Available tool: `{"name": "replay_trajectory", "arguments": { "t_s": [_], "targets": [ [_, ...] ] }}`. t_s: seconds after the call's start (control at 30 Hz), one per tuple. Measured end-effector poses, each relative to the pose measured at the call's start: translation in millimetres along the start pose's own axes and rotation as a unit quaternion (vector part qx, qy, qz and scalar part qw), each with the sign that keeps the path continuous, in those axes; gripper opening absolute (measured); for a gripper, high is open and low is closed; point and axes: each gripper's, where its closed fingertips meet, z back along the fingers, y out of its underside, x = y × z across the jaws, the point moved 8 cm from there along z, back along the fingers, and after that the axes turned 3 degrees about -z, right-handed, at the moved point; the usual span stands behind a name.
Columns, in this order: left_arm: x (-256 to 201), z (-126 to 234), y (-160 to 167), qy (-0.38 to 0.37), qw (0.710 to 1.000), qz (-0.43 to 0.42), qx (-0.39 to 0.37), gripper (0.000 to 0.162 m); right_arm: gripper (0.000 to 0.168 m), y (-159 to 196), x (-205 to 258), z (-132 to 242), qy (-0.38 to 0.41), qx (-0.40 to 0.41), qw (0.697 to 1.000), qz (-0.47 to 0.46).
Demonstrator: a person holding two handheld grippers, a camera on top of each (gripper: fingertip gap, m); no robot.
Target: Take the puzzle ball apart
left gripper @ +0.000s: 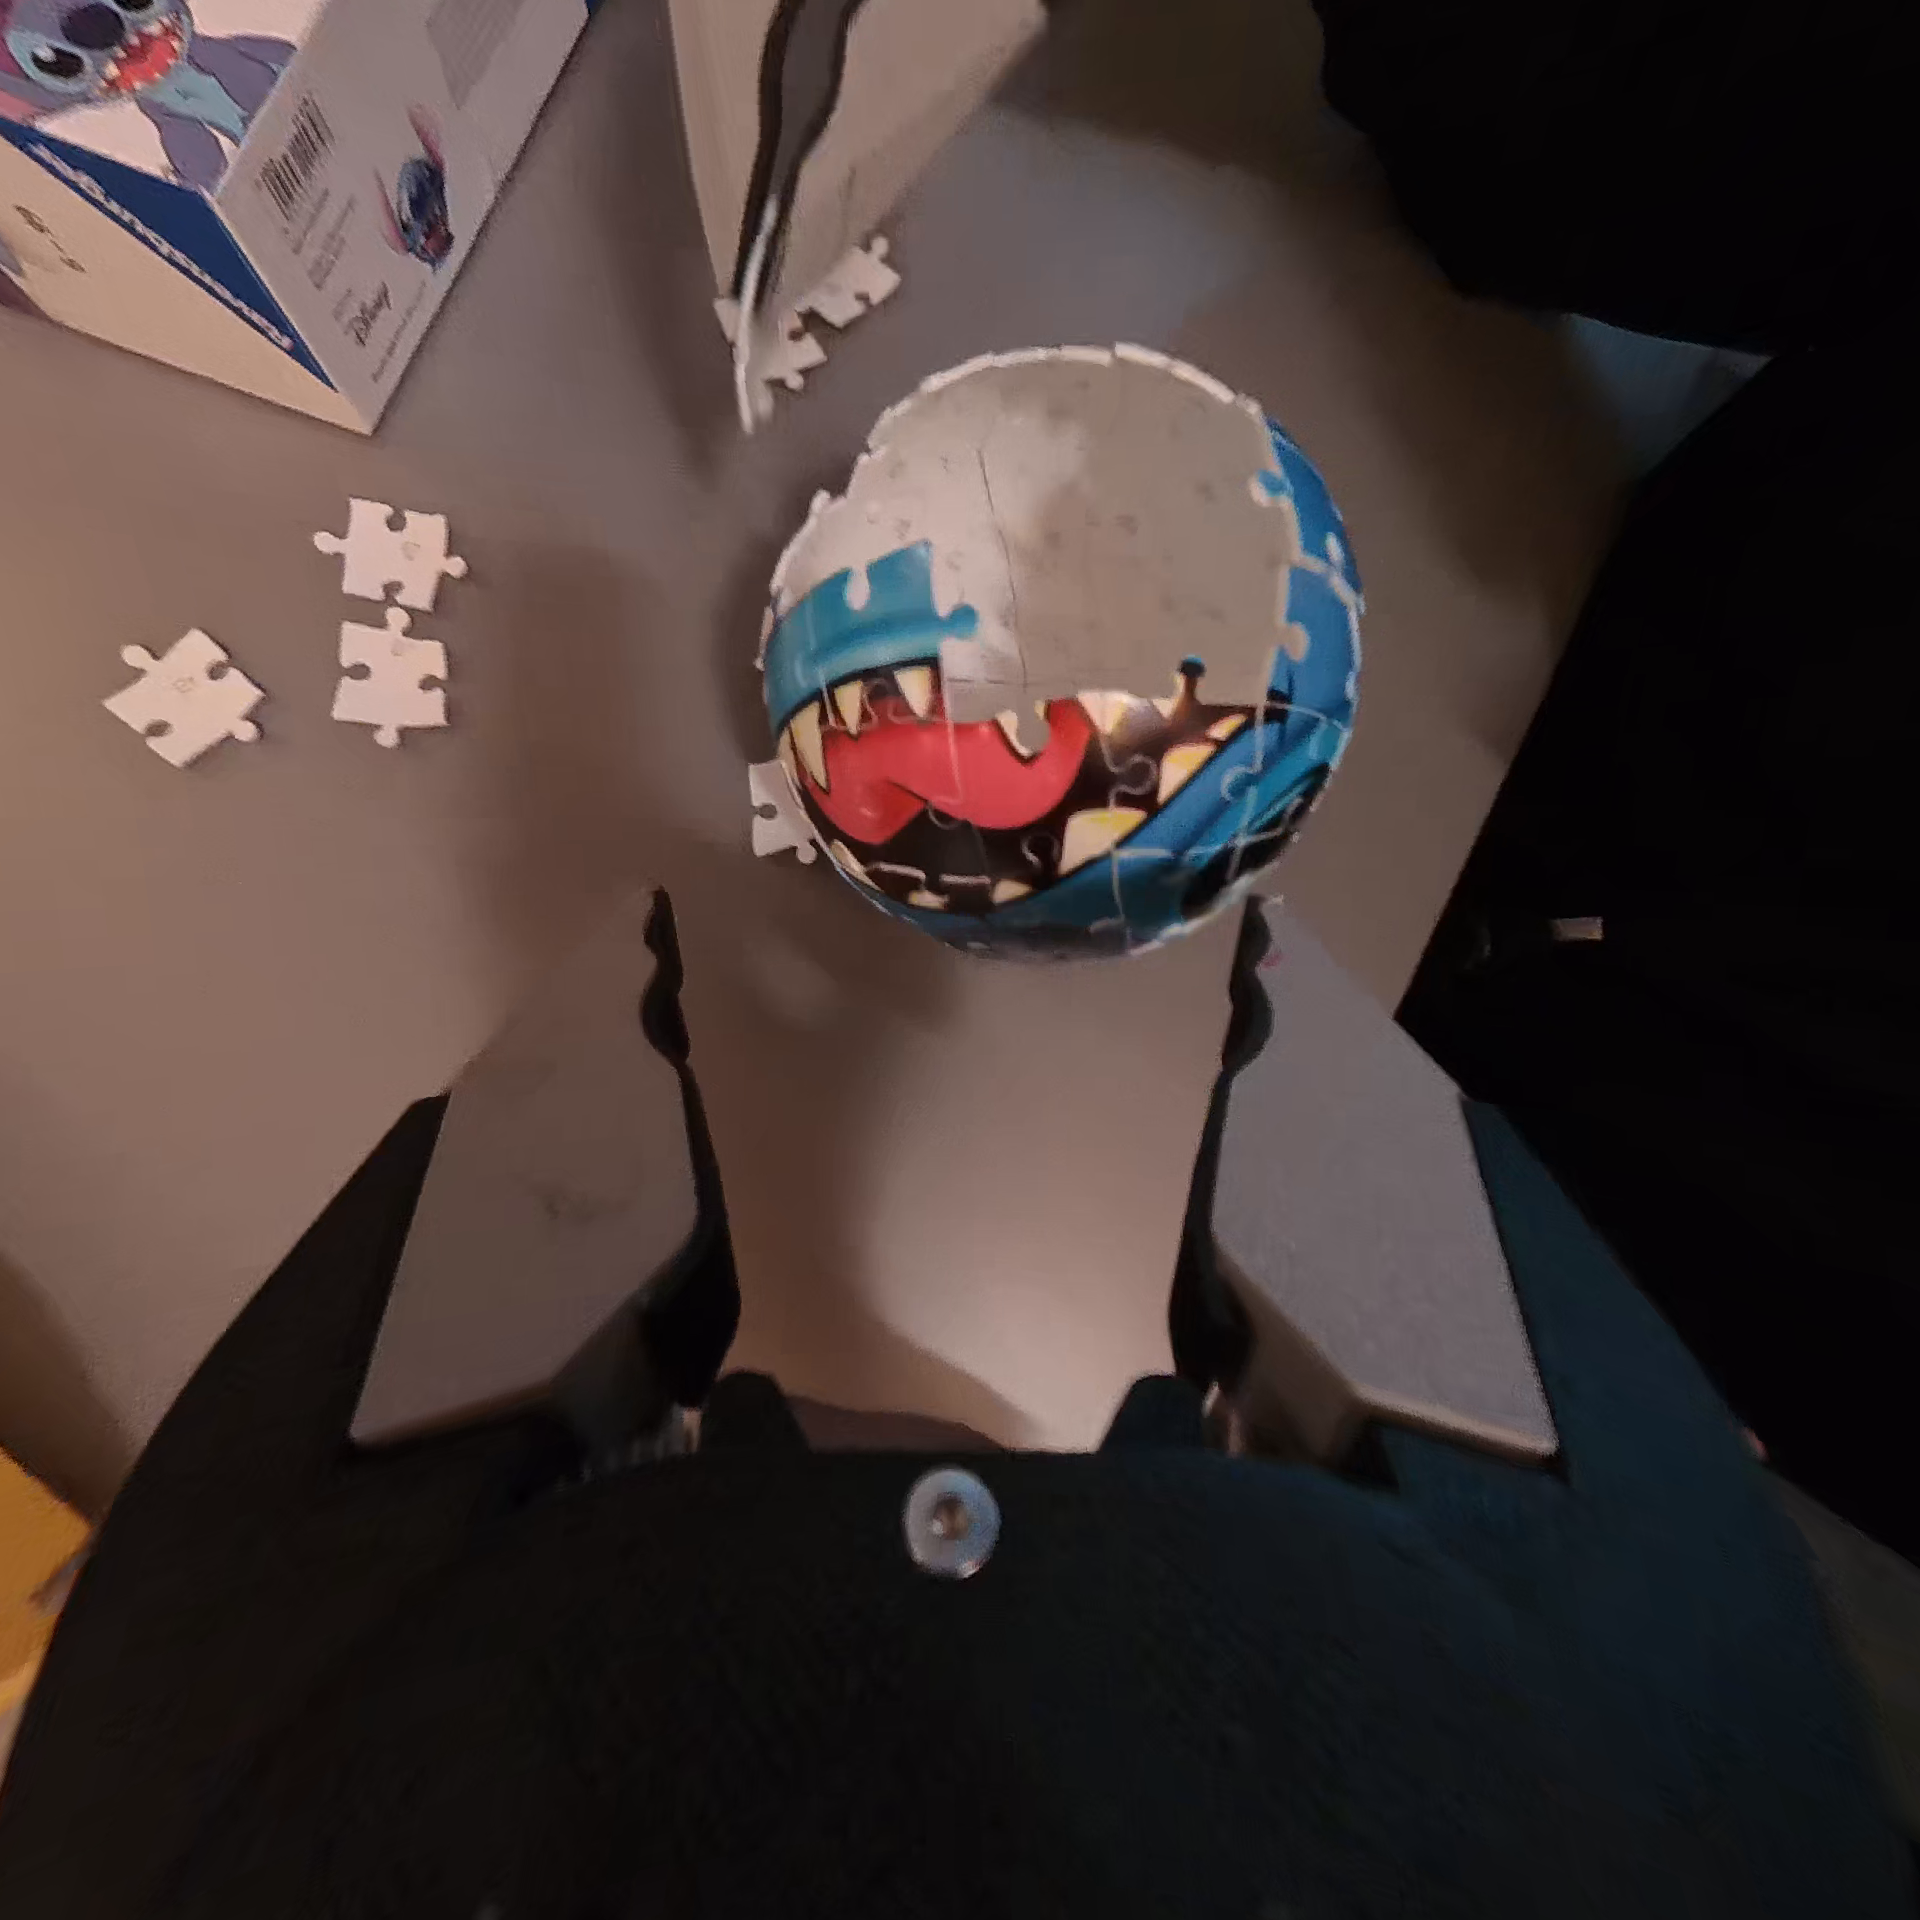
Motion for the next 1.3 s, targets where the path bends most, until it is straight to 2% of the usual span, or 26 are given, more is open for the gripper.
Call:
{"name": "replay_trajectory", "arguments": {
  "t_s": [0.07, 0.13, 0.27, 0.4, 0.53, 0.67, 0.77, 0.9, 0.97, 1.07, 1.1, 1.17, 1.2, 1.3],
  "targets": [
    [-2, 0, 11, -0.003, 1.0, 0.007, -0.003, 0.105, 0.0, 24, 2, 4, -0.018, 0.017, 0.999, -0.031],
    [-4, -1, 18, 0.005, 1.0, 0.007, -0.018, 0.105, 0.0, 46, 10, 2, -0.071, 0.022, 0.995, -0.068],
    [-11, -19, 16, 0.024, 0.999, 0.011, -0.041, 0.111, 0.0, 71, 17, -17, -0.165, 0.029, 0.973, -0.157],
    [-15, -33, 9, -0.015, 0.999, -0.008, -0.041, 0.116, 0.0, 80, 10, -32, -0.143, 0.03, 0.97, -0.192],
    [-26, -32, 6, -0.062, 0.997, -0.032, -0.038, 0.112, 0.0, 76, 13, -17, -0.136, -0.008, 0.971, -0.197],
    [-35, -32, 15, -0.078, 0.997, -0.01, -0.022, 0.113, 0.0, 90, 24, -9, -0.181, 0.001, 0.96, -0.214],
    [-33, -34, 21, -0.065, 0.997, 0.012, -0.04, 0.113, 0.0, 106, 28, -24, -0.198, 0.024, 0.951, -0.237],
    [-34, -45, 14, -0.047, 0.997, 0.025, -0.053, 0.118, 0.01, 108, 29, -39, -0.199, 0.029, 0.948, -0.247],
    [-34, -51, 13, -0.054, 0.998, 0.018, -0.039, 0.117, 0.026, 109, 26, -36, -0.164, 0.041, 0.956, -0.239],
    [-36, -52, 12, -0.069, 0.997, 0.01, -0.029, 0.117, 0.03, 99, 29, -15, -0.173, -0.016, 0.963, -0.208],
    [-36, -52, 11, -0.073, 0.997, 0.005, -0.03, 0.116, 0.037, 94, 33, -8, -0.196, -0.046, 0.959, -0.198],
    [-37, -51, 12, -0.078, 0.996, -0.001, -0.034, 0.115, 0.068, 83, 46, -2, -0.251, -0.094, 0.947, -0.177],
    [-36, -50, 12, -0.078, 0.996, -0.003, -0.035, 0.114, 0.071, 79, 50, -5, -0.26, -0.103, 0.945, -0.172],
    [-35, -48, 13, -0.078, 0.996, -0.02, -0.04, 0.113, 0.065, 70, 56, -25, -0.262, -0.095, 0.946, -0.168]
  ]
}}
